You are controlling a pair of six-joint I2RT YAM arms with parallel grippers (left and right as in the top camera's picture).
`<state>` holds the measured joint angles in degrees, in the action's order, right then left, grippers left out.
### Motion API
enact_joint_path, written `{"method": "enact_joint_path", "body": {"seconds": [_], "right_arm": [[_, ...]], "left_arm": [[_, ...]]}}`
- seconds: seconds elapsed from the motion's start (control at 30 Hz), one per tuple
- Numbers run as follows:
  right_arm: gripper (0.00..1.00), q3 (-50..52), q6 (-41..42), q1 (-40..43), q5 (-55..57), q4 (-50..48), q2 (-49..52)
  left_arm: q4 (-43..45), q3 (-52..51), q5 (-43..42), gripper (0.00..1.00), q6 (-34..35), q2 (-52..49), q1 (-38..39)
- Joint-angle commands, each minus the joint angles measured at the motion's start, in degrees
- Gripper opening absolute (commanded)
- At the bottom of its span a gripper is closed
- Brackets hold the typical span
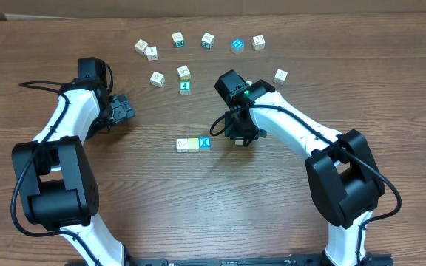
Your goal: Form a horizontal line
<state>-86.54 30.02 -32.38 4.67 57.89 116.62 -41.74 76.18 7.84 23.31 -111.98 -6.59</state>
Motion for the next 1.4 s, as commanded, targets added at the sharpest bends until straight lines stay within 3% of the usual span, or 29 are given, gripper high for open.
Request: {"method": "enact_joint_path", "body": {"seconds": [0.0,0.27,0.37,0.53,0.77,1.0,1.23,1.37], "right_arm": [[0.22,0.42,-0.09,-0.17,-0.26,-0.44,-0.79],[0.22,0.42,-0.09,-0.17,-0.26,-0.42,-0.79],[0.32,0.42,-0.09,-0.17,-0.26,-0.44,-0.79],[0.34,0.42,-0.09,-0.17,-0.26,-0.46,-0.79],[0.47,0.42,-0.09,-0.17,-0.26,-0.61,-0.79],[0.47,0.42,-0.09,-0.17,-0.28,-0.61,-0.79],[0.35,0.46,-0.09,-0.17,-0.26,-0.63,-0.79],[0.45,0.76,-0.04,-0.17,-0.24,-0.85,-0.79]], "left_arm": [[0.07,-0.07,0.7,1.0,-1.49,-0.2,0.2],[0.07,-0.07,0.7,1.0,-1.49,-0.2,0.17],[0.07,-0.07,0.7,1.0,-1.49,-0.2,0.17],[0.07,-0.07,0.7,0.99,-1.49,-0.2,0.17],[0.07,-0.07,0.7,1.0,-1.49,-0.2,0.2],[0.07,-0.09,0.7,0.99,-1.49,-0.2,0.17],[0.07,-0.09,0.7,0.99,-1.49,-0.2,0.17],[0.07,-0.09,0.7,1.0,-1.49,-0.2,0.17]]}}
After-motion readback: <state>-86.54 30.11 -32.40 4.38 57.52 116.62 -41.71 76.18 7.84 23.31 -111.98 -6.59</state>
